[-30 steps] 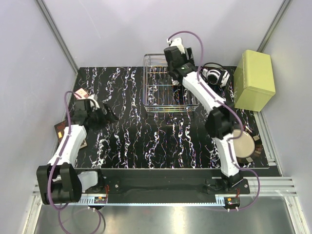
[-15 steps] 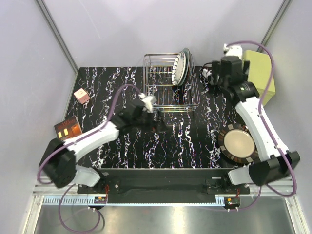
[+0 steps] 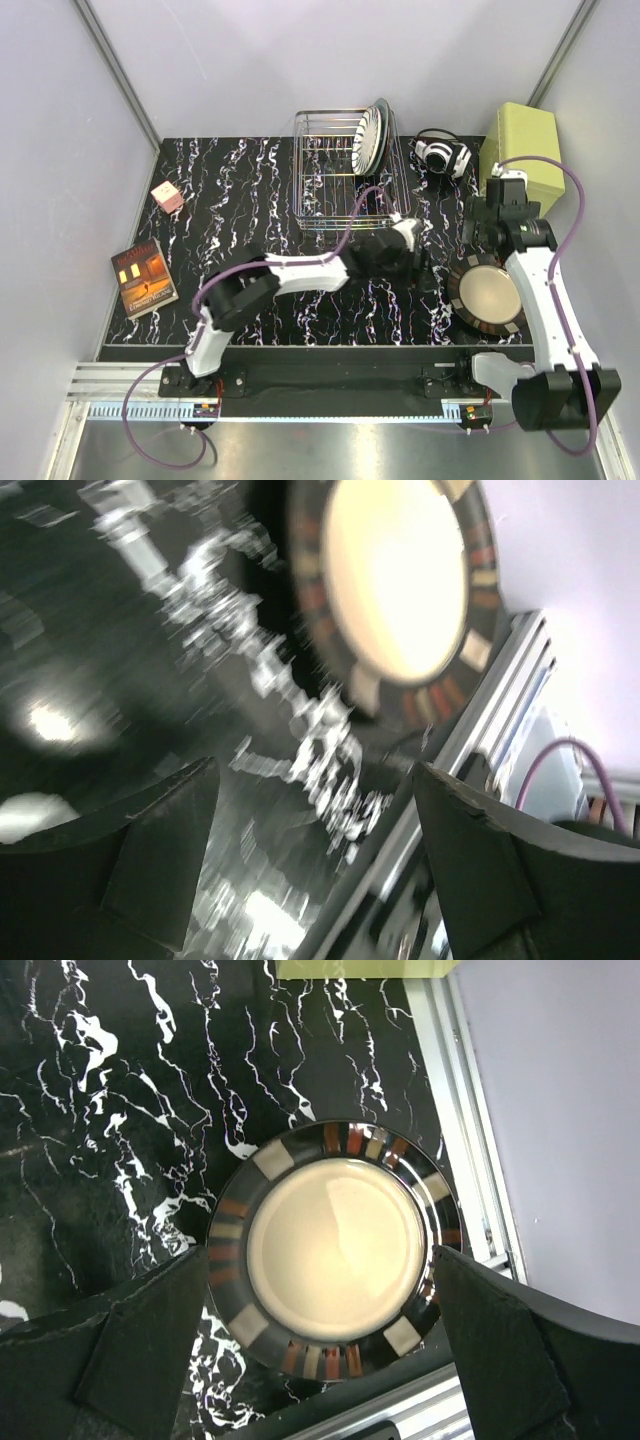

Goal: Load the plates into the dish rack

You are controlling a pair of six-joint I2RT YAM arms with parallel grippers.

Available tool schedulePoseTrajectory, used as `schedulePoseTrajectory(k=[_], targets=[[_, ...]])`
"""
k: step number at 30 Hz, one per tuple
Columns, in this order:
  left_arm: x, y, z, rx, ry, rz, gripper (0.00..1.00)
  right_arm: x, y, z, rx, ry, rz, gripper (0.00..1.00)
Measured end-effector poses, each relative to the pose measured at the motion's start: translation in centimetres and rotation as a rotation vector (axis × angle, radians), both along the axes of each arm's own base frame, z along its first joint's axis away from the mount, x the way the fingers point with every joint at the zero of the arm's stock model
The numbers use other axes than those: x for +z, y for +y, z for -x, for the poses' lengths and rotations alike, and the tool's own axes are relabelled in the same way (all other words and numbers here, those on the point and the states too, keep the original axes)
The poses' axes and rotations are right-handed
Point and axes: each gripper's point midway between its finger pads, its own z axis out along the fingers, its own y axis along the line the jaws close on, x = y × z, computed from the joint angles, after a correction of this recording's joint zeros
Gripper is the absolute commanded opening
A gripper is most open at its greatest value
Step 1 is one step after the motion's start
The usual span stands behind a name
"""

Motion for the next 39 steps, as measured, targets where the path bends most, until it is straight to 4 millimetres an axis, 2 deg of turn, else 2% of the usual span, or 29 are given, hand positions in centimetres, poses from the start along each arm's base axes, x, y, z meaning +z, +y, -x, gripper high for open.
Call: schedulePoseTrajectory(k=[5, 8, 13, 16, 17, 20, 23, 24, 25, 27, 30, 33, 38, 39], targets=[[-1.1, -5.0, 0.5, -0.004, -0.026, 0.055, 0.84, 1.7, -0.2, 2.0, -0.031, -0.076, -0.017, 1.00], [-2.6, -6.4, 0.7, 0.006, -0.021, 0.064, 0.81, 2.2, -0.4, 2.9, -0.055, -0.100, -0.031, 1.00], [-4.8, -8.0, -0.5, 0.037, -0.008, 0.091, 0.74, 2.0, -0.5, 3.7, -0.082, -0.089, -0.048, 1.00], [-4.5, -8.9, -1.2, 0.057, 0.000, 0.139, 0.67, 2.0, -1.0, 3.8, -0.112, -0.090, -0.057, 1.00], [-4.4, -9.1, -1.4, 0.061, 0.004, 0.156, 0.60, 1.9, -1.2, 3.9, -0.121, -0.089, -0.059, 1.00], [-4.6, -9.7, -1.2, 0.051, 0.026, 0.195, 0.52, 1.9, -1.3, 4.0, -0.133, -0.089, -0.064, 1.00], [-5.0, -9.6, -0.7, 0.026, 0.093, 0.220, 0.36, 1.8, -1.1, 4.1, -0.127, -0.086, -0.075, 1.00], [-5.3, -9.3, -0.4, 0.015, 0.123, 0.226, 0.23, 1.7, -1.0, 4.0, -0.125, -0.086, -0.080, 1.00], [-5.6, -8.9, -0.2, 0.005, 0.150, 0.231, 0.15, 1.7, -1.0, 4.0, -0.124, -0.086, -0.081, 1.00], [-6.1, -8.1, 0.2, -0.014, 0.197, 0.256, 0.02, 1.7, -0.9, 4.0, -0.122, -0.086, -0.090, 1.00], [-6.1, -6.5, 0.1, -0.011, 0.256, 0.279, 0.00, 1.5, -0.6, 3.9, -0.118, -0.083, -0.104, 1.00], [-6.2, -2.9, -0.1, -0.011, 0.316, 0.264, 0.00, 1.2, -0.5, 3.9, -0.117, -0.077, -0.108, 0.99], [-5.7, 5.5, -1.2, 0.042, 0.398, 0.197, 0.00, 0.7, -0.3, 3.6, -0.107, -0.074, -0.121, 1.00], [-5.6, 7.8, -1.5, 0.056, 0.404, 0.177, 0.00, 0.4, -0.1, 3.5, -0.101, -0.073, -0.128, 1.00]])
